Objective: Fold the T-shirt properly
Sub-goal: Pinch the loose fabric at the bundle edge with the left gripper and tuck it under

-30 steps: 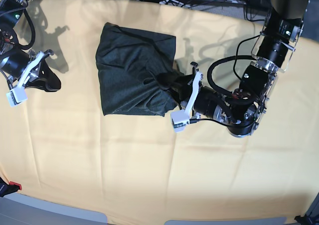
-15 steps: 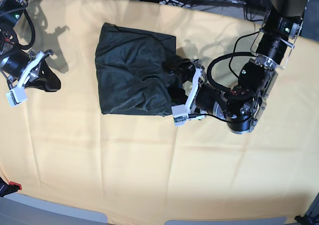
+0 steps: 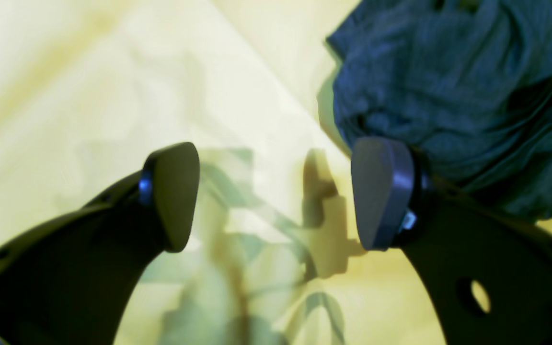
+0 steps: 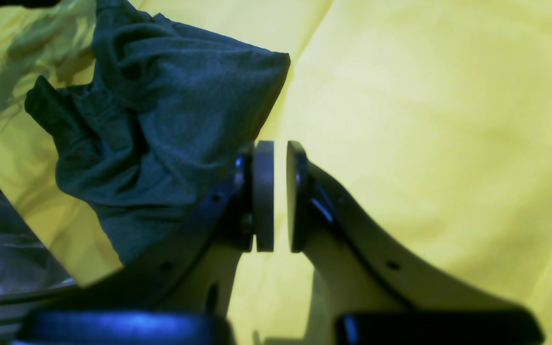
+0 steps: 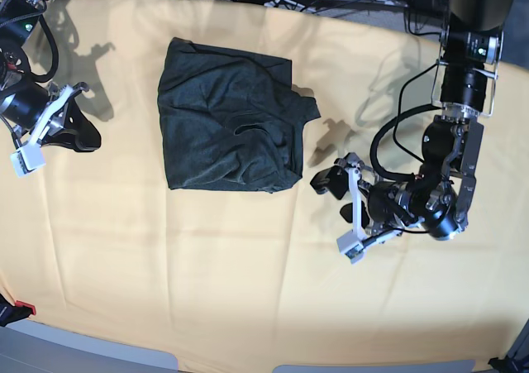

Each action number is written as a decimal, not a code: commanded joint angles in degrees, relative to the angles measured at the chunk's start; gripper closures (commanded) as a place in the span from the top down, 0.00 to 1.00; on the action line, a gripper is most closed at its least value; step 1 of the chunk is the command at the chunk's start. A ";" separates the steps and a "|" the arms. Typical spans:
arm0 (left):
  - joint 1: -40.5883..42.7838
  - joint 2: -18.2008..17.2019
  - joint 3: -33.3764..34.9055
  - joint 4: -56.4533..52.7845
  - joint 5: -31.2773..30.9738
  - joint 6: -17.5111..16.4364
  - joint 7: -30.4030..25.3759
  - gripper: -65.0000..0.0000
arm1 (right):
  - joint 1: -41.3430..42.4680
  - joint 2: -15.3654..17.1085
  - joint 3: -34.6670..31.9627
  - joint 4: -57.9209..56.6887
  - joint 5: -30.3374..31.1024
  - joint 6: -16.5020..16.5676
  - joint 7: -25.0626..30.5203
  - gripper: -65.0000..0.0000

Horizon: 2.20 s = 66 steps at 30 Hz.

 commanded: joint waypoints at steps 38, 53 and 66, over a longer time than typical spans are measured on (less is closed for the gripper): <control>7.30 3.80 -0.39 -0.09 8.31 -10.95 -18.67 0.00 | 0.66 0.98 0.42 0.96 1.27 0.06 2.97 0.10; 7.28 4.11 -0.11 -5.62 7.67 -11.04 -20.41 0.00 | 0.68 0.98 0.42 0.96 1.27 0.06 3.19 0.10; 0.81 3.65 -0.46 -5.60 9.25 -11.13 -20.02 0.00 | 0.68 0.98 0.42 0.96 1.25 0.06 3.61 0.10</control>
